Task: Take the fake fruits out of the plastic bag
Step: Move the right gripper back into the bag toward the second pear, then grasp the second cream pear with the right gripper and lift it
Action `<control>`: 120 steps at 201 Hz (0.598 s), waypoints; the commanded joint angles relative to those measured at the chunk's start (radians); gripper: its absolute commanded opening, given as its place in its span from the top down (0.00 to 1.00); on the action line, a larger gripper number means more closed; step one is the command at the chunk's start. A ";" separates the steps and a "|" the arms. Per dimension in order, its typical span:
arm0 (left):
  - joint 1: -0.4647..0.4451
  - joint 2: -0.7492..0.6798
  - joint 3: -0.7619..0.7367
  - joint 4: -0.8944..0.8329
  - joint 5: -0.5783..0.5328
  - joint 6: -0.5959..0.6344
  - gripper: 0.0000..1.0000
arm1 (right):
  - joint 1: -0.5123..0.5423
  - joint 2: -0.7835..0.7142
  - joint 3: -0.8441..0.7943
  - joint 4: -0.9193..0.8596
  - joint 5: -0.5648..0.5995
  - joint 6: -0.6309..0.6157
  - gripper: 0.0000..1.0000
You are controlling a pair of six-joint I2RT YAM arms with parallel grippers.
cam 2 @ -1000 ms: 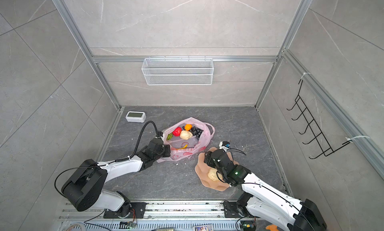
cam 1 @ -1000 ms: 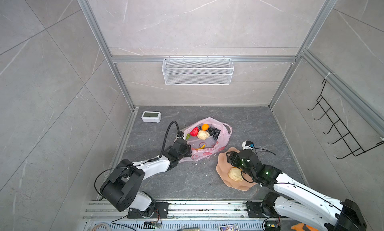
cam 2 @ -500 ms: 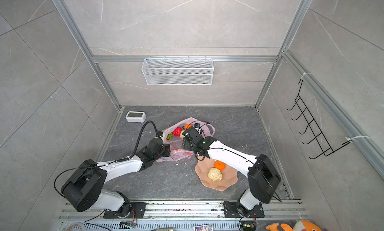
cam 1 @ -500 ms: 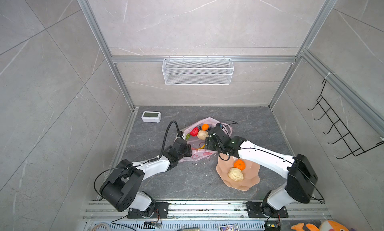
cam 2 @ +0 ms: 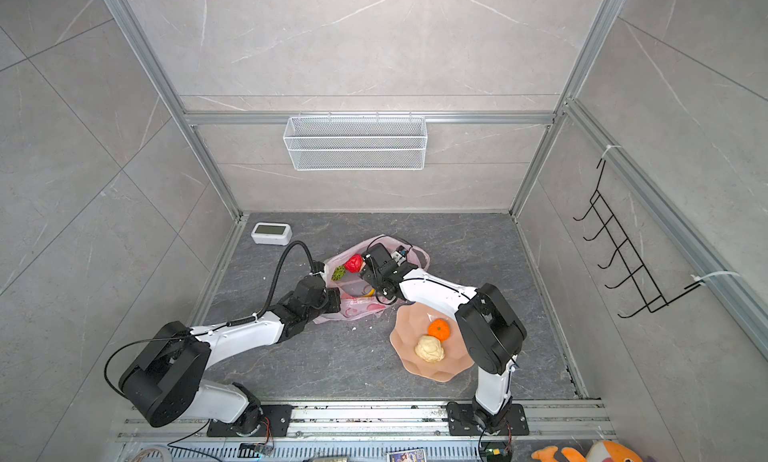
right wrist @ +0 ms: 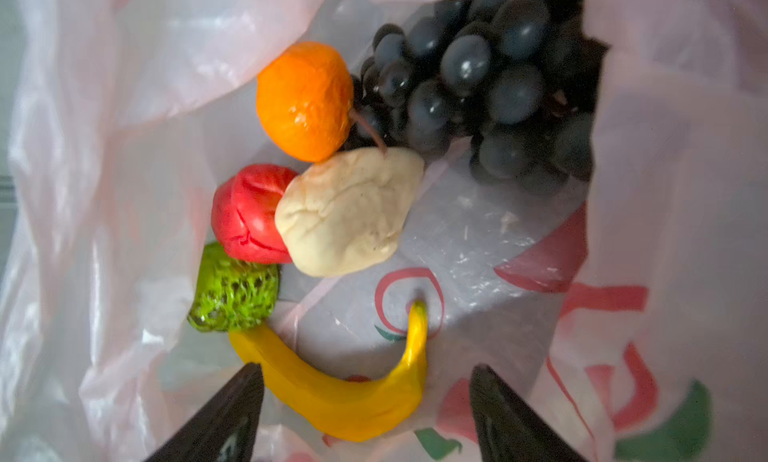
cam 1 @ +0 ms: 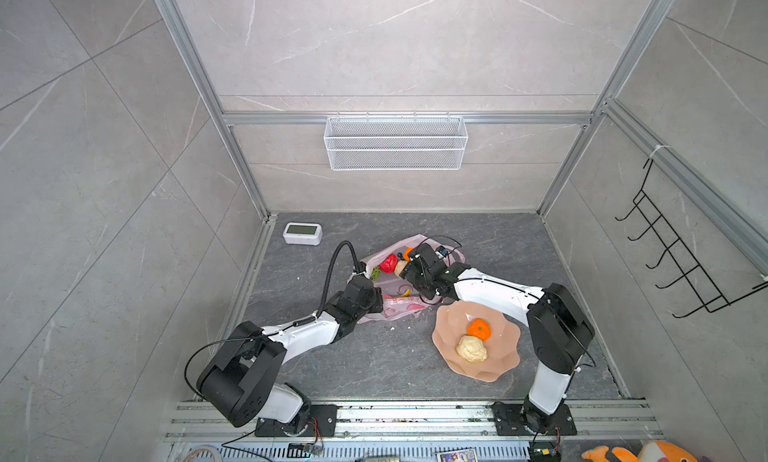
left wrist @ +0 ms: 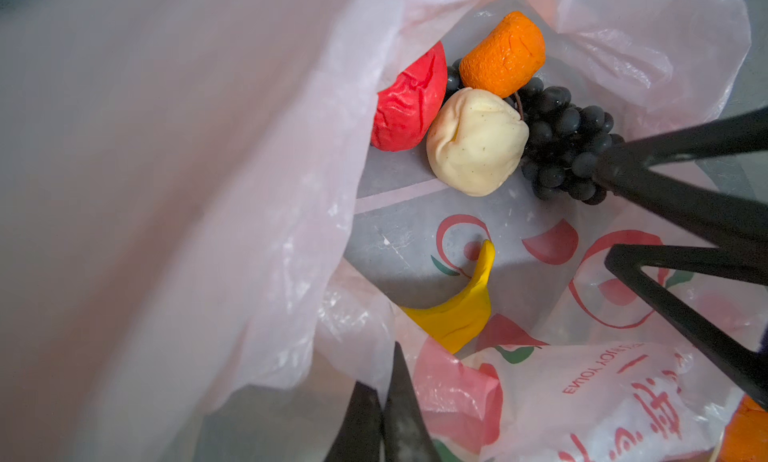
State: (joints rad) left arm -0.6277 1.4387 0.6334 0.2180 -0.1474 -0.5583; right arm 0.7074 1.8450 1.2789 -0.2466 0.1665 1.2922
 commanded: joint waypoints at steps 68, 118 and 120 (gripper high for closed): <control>0.006 -0.023 -0.001 0.037 0.009 -0.014 0.95 | -0.075 0.171 -0.009 0.309 -0.090 0.300 0.22; 0.005 -0.020 0.000 0.038 0.009 -0.012 0.95 | -0.094 0.236 0.023 0.359 -0.100 0.316 0.22; 0.006 -0.021 -0.001 0.038 0.009 -0.012 0.95 | -0.094 0.238 0.023 0.363 -0.098 0.317 0.23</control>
State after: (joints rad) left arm -0.6277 1.4387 0.6334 0.2180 -0.1471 -0.5594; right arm 0.6197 2.0418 1.2789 0.0891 0.0723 1.5829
